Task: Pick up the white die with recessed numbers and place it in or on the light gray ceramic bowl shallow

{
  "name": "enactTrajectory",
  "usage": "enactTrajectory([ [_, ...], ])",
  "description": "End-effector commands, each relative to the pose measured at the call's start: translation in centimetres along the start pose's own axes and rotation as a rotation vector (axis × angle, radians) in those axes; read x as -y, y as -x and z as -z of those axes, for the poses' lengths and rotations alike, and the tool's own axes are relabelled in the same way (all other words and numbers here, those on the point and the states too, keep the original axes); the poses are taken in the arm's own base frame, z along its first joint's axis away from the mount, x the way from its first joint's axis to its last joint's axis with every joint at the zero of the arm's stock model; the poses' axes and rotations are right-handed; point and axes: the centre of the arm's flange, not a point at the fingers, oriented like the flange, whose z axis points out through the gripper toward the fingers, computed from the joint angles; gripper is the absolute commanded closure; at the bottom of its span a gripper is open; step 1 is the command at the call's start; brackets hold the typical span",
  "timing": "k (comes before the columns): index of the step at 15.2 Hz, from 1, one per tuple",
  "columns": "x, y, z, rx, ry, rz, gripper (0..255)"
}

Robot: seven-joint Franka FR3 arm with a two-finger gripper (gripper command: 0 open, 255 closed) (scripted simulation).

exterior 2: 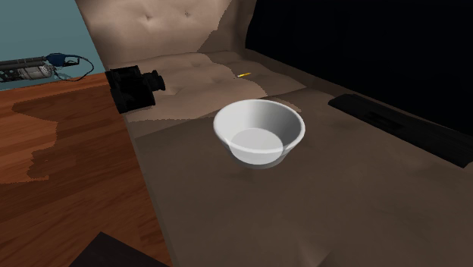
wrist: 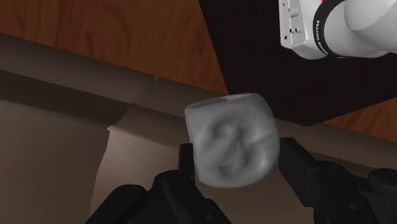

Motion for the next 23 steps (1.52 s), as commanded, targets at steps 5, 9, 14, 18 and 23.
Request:
enactTrajectory([
  [5, 3.9, -7.2, 0.4, 0.0, -0.001, -0.001, 255],
  [9, 6.4, -11.9, 0.5, 0.0, -0.001, -0.001, 255],
  [14, 9.5, -17.7, 0.7, 0.0, -0.001, -0.001, 255],
  [18, 11.9, -22.4, 0.8, 0.0, -0.001, -0.001, 255],
  [23, 15.0, -28.2, 1.0, 0.0, -0.001, -0.001, 255],
])
